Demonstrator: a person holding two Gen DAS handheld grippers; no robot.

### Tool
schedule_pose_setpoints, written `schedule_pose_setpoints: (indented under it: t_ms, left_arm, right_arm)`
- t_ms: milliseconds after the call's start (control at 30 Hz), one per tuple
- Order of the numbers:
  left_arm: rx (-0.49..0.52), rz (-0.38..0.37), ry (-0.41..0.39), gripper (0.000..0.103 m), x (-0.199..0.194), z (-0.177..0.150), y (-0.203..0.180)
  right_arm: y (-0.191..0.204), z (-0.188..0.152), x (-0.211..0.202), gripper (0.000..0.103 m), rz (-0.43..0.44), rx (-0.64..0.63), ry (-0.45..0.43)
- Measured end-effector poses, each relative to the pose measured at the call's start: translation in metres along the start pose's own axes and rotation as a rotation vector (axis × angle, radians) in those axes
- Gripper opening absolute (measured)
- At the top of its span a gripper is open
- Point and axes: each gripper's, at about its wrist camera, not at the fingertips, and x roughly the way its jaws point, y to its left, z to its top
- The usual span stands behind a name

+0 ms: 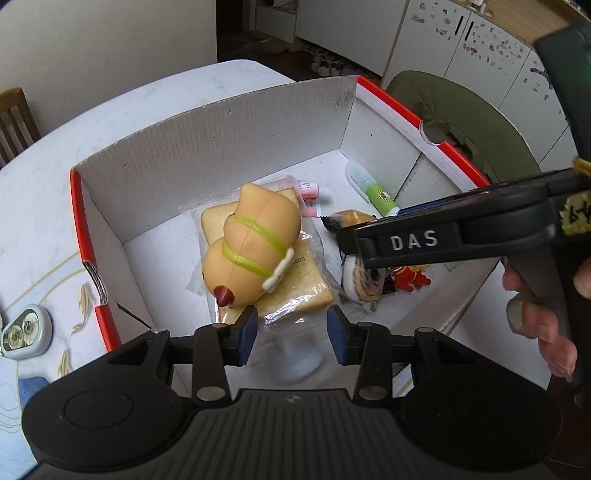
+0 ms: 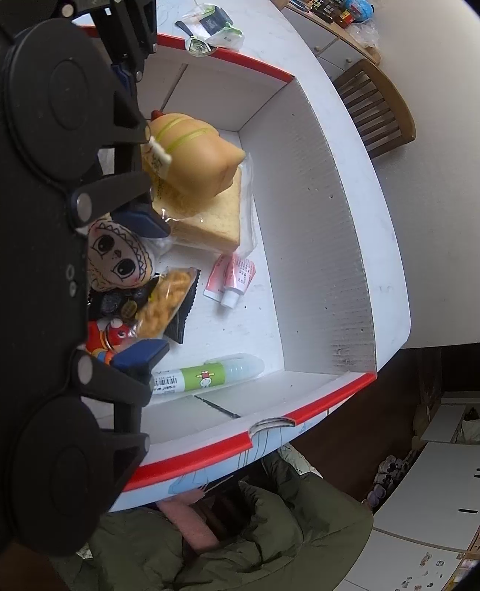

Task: Organize objects
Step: 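Lower the lid and snack bag into the red box and open both tools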

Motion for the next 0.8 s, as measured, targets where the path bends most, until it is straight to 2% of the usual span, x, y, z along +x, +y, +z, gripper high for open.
schedule_pose_setpoints:
  t_ms: [67,167,267,433,667,800]
  left_arm:
    - [0.000,0.007,-0.004,0.045,0.000,0.000,0.001]
    - [-0.009,-0.003,-0.027,0.057,-0.005,-0.002,0.003]
    - [-0.010,-0.018,-0.057,0.061,-0.012,-0.003,0.003]
    - [0.010,-0.024,-0.112,0.061,-0.028,-0.005,0.001]
    - [-0.024,-0.044,-0.170,0.061,-0.052,-0.011,0.015]
    - [-0.031,-0.029,-0.209,0.061,-0.068,-0.018,0.025]
  right_arm:
    - [0.000,-0.001,-0.003,0.062,0.003,0.000,-0.005]
    - [0.001,-0.002,-0.009,0.062,0.006,-0.002,-0.013]
    - [0.003,-0.003,-0.018,0.063,0.009,-0.015,-0.027]
    - [0.009,-0.006,-0.033,0.064,0.015,-0.030,-0.040]
    - [0.021,-0.012,-0.056,0.068,0.030,-0.059,-0.070]
    - [0.031,-0.016,-0.070,0.070,0.034,-0.075,-0.097]
